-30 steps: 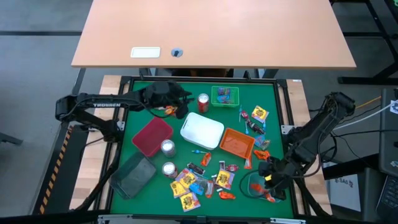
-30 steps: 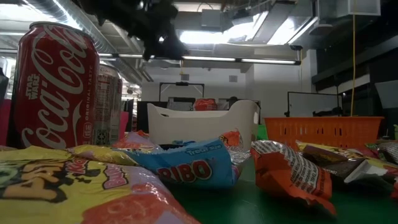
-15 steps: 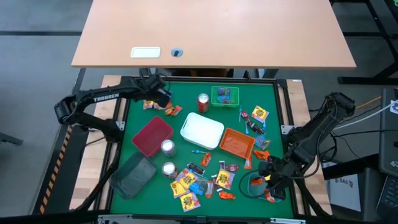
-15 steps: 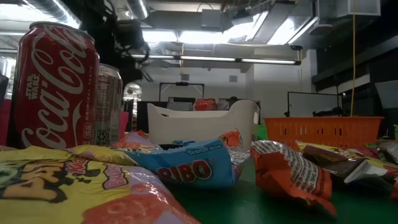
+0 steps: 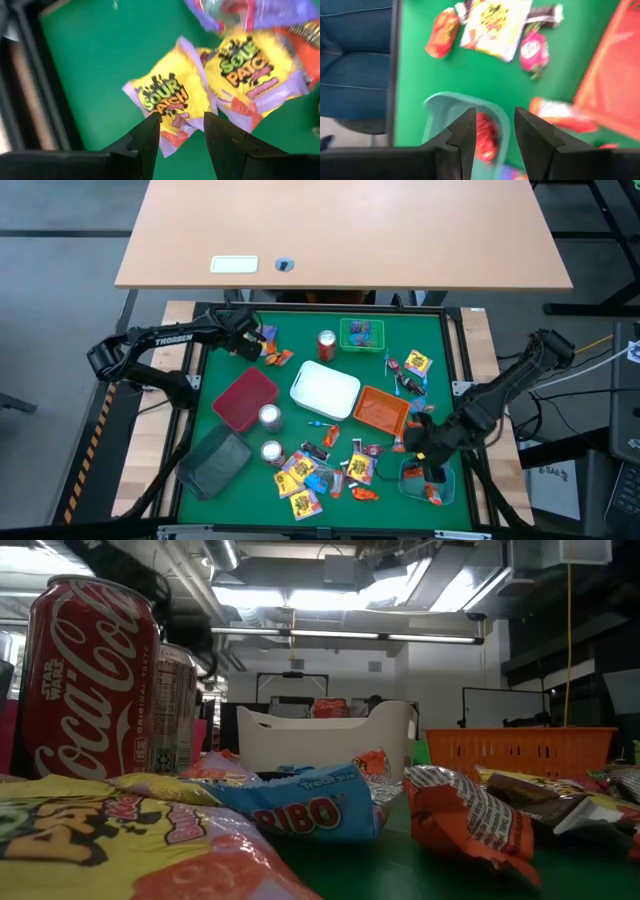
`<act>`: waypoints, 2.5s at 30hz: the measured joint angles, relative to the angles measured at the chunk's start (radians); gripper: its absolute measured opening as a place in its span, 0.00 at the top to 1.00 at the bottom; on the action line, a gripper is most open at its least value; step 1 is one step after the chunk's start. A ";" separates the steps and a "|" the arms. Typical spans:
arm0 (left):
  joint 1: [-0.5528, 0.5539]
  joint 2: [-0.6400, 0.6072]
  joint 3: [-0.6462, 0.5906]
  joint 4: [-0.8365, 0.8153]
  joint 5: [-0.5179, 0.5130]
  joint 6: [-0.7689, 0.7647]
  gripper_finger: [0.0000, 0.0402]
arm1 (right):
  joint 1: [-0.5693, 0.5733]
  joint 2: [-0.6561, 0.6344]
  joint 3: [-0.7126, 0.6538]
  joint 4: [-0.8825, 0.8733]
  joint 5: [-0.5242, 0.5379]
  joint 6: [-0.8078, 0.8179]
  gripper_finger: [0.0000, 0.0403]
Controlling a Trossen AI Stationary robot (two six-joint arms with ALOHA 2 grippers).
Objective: Sort candy
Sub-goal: Put the yellow candy into the red bin
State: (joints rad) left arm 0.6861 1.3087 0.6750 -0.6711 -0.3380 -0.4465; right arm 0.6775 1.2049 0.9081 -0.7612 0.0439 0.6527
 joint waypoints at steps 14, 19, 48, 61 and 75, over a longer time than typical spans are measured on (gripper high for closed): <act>0.038 -0.003 -0.181 0.212 0.012 0.003 0.71 | -0.261 -0.003 0.000 0.002 -0.001 -0.386 0.67; 0.039 -0.002 -0.182 0.225 0.023 0.003 0.84 | -0.333 -0.003 0.000 0.001 -0.001 -0.444 0.67; 0.039 -0.166 -0.083 0.265 0.261 0.046 1.00 | -0.482 -0.042 -0.001 -0.026 0.000 -0.601 0.67; -0.054 -0.381 -0.073 0.155 0.797 0.056 1.00 | -0.482 -0.042 -0.001 -0.027 0.001 -0.603 0.67; -0.319 -0.418 -0.073 -0.164 0.723 -0.073 1.00 | -0.482 -0.042 -0.001 -0.027 0.001 -0.603 0.67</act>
State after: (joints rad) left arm 0.3672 0.8906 0.6018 -0.8352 0.3854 -0.5195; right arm 0.1959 1.1629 0.9073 -0.7878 0.0448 0.0498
